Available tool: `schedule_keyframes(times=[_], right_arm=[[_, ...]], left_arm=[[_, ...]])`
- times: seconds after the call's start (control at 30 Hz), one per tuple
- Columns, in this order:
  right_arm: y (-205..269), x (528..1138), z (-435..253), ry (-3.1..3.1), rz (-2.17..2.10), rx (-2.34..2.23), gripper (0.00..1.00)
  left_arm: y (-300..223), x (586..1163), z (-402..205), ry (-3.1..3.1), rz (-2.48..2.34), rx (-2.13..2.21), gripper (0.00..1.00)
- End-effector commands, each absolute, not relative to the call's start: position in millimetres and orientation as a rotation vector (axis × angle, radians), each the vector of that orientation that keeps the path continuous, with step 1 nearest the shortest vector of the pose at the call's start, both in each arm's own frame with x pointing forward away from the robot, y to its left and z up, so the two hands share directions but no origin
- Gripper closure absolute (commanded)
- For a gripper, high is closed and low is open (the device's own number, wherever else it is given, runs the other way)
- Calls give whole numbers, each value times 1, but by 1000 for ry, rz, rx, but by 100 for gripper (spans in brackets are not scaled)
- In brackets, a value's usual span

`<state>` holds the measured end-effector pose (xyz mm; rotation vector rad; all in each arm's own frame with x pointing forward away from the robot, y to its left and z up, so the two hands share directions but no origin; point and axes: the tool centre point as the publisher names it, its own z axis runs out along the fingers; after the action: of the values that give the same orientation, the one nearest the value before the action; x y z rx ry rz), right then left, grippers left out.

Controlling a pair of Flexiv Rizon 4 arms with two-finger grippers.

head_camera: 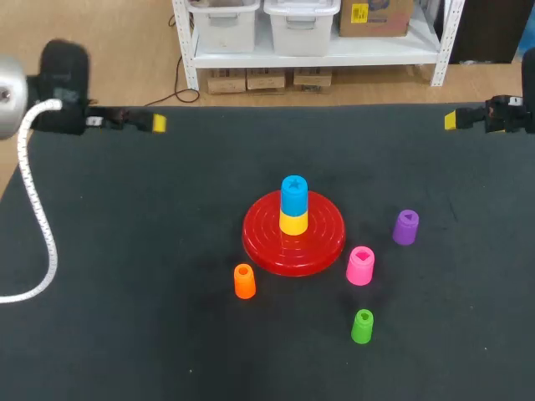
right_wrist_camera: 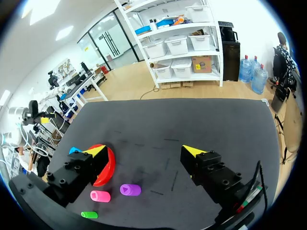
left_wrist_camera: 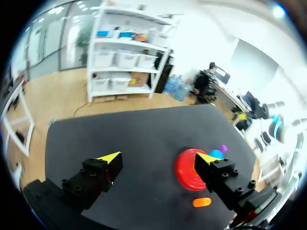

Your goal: Pick up and stack the cylinders on the red base in this order: pink,purple,orange,green

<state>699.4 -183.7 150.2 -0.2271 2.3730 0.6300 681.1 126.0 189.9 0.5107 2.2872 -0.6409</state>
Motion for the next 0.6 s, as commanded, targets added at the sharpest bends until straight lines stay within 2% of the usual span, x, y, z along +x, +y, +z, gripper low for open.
schedule_keyframes(times=[0.03,0.23,0.6], right_arm=[[-184,699,150,2373,633,-230,0],[-184,699,150,2373,633,-230,0],[-184,699,150,2373,633,-230,0]], left_arm=[[103,657,211,1924,-774,1278,0],[74,629,216,1782,-863,1685,0],[98,599,189,1785,-882,2079,0]])
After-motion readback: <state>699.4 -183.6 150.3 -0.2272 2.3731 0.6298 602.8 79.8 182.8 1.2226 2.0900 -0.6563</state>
